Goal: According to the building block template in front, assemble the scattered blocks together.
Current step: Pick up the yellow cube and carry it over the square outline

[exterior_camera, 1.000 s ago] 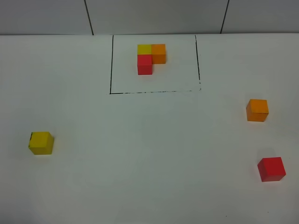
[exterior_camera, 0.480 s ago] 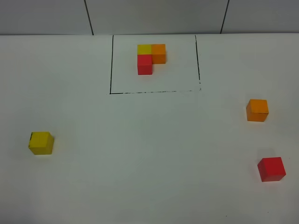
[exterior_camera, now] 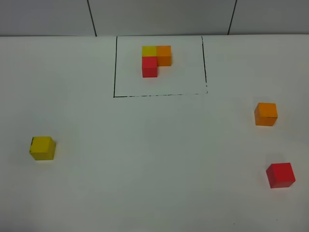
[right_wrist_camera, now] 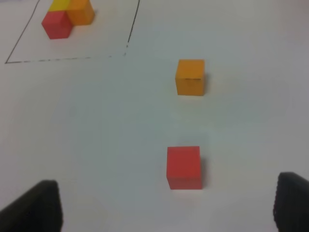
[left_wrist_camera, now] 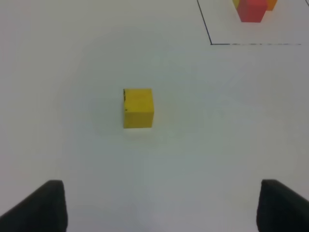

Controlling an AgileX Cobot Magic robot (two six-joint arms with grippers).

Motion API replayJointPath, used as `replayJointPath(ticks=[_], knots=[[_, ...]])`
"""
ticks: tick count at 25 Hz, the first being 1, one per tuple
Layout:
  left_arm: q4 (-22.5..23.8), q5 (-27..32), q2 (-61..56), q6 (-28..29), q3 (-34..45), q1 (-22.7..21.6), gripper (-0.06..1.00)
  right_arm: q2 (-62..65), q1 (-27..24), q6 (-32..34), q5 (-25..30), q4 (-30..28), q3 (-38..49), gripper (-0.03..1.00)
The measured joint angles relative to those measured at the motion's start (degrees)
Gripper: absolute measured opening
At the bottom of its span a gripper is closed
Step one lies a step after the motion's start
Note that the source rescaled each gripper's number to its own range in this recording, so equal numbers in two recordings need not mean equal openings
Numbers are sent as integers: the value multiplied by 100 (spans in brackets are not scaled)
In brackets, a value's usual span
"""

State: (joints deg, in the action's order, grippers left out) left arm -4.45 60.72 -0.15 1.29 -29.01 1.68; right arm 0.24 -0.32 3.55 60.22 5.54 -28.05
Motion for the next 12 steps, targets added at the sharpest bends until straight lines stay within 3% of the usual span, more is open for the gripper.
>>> replayJointPath(ticks=[8,12], knots=[[26,-61,88,24,-21,0,68,0,0,5,0,48,0,79],[39,-317,788,70,-203,0,77,0,0,5,0,49,0,79]])
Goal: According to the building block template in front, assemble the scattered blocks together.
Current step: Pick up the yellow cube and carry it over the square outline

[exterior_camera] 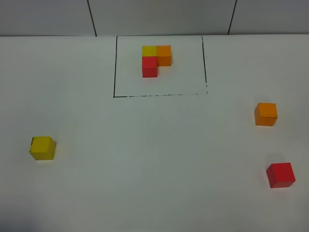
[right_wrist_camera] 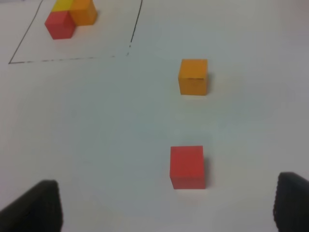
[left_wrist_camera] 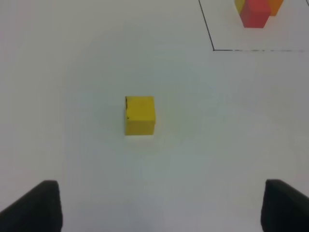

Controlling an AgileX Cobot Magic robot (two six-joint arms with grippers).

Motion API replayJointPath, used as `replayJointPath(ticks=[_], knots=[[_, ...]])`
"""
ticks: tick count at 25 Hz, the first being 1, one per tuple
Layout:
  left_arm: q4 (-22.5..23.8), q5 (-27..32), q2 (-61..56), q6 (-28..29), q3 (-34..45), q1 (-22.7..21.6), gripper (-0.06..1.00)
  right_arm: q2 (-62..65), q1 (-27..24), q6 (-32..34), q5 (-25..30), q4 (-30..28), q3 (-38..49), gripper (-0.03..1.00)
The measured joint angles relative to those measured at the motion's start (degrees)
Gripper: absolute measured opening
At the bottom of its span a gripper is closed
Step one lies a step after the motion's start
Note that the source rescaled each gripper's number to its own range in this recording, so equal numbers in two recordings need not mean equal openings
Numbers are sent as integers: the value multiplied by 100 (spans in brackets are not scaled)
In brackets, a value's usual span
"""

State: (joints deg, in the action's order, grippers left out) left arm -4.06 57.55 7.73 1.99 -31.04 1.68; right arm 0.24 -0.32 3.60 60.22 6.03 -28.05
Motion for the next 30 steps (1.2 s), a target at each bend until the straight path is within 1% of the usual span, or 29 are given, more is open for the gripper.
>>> replayJointPath(ticks=[3,5,7,11,15,18,23,30], knots=[[-12,-140,1053,37,-185,0,86,0,0,0,0,0,0,79],[-44,-142,1927,160,-390,0,90,0,0,0,0,0,0,79],[-10,-151,2999,283,-716,0,92,0,0,0,0,0,0,79],[208,-214,5001,319,-1508,0,92,0,0,0,0,0,0,79],[215,-169,6594,319,-2261,0,92,0,0,0,0,0,0,79],[149,-51,7375,294,-2552,0,92,0,0,0,0,0,0,79],[154,-24,8149,287,-2579,0,92,0,0,0,0,0,0,79],[154,-688,8251,287,-2415,0,92,0,0,0,0,0,0,79]])
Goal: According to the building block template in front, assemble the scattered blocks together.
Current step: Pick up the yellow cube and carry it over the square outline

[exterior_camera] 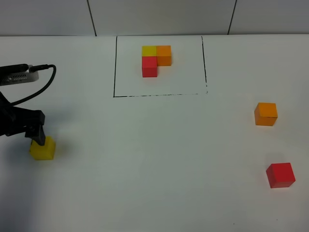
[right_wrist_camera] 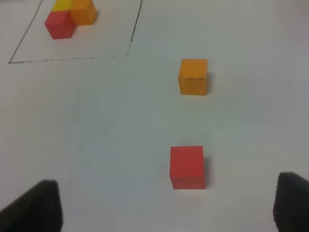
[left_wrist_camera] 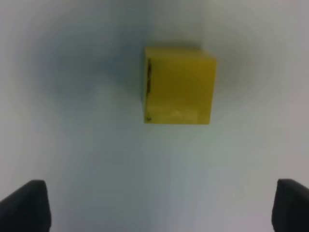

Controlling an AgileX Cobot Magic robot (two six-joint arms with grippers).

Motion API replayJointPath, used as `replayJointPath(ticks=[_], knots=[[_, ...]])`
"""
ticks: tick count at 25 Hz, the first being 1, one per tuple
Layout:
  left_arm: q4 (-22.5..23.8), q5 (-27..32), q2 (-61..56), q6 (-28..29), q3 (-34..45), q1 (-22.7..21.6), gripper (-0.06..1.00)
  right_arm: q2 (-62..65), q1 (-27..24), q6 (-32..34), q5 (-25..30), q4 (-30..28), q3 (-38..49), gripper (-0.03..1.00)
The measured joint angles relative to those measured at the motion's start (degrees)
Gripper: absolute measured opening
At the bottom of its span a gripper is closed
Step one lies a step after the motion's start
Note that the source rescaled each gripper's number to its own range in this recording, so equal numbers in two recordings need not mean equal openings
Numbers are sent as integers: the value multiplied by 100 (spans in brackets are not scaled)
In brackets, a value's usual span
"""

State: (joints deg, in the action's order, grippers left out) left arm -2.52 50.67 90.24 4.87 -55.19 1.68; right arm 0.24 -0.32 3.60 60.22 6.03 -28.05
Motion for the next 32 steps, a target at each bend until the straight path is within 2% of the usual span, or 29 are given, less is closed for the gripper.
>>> replayJointPath(ticks=[15,32], knots=[[-46,-981,729,-6,252,0,92,0,0,0,0,5,0,79],[-44,-1416,1156,-11,282,0,92,0,0,0,0,6,0,79]])
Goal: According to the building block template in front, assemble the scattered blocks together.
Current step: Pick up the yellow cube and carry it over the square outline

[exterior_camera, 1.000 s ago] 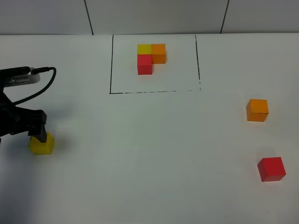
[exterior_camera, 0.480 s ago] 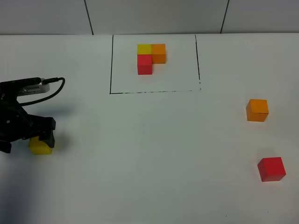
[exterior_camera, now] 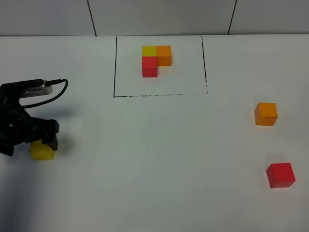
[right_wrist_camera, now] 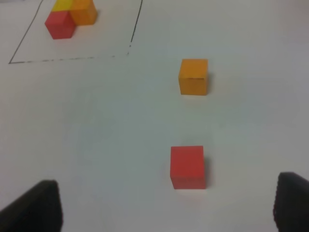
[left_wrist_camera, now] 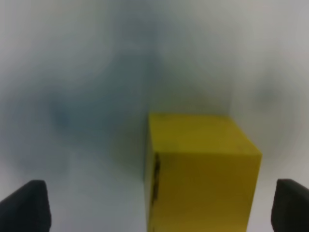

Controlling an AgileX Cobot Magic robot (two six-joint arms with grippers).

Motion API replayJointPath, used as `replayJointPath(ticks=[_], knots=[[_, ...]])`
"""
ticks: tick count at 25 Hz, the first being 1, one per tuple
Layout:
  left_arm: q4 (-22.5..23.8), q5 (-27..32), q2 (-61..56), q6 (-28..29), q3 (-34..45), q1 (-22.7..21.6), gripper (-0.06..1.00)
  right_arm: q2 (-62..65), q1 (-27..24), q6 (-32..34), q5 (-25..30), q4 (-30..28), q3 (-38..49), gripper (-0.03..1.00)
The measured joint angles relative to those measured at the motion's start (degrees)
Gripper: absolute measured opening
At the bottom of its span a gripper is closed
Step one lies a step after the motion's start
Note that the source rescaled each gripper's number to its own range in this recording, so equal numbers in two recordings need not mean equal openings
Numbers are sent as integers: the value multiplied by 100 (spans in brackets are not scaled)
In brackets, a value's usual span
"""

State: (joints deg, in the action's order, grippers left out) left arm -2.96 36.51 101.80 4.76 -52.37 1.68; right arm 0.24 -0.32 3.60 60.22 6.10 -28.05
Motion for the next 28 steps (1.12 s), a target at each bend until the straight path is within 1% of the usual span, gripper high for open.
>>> replayJointPath(ticks=[2,7,10,14,17,19,21,24,26,28], knots=[[11,5,75,0,0,12,91,0,0,0,0,0,0,79],[206,-19,155,23,6,205,90,0,0,0,0,0,0,79],[296,-73,155,119,6,239,89,0,0,0,0,0,0,79],[296,-122,161,145,6,239,86,0,0,0,0,5,0,79],[296,-181,233,147,29,239,82,0,0,0,0,5,0,79],[296,-227,319,152,90,239,77,0,0,0,0,5,0,79],[296,-251,383,169,118,239,71,0,0,0,0,5,0,79],[296,-292,411,260,120,239,55,0,0,0,0,5,0,79],[296,-292,418,289,120,239,37,0,0,0,0,5,0,79],[296,-292,418,296,120,239,14,0,0,0,0,5,0,79]])
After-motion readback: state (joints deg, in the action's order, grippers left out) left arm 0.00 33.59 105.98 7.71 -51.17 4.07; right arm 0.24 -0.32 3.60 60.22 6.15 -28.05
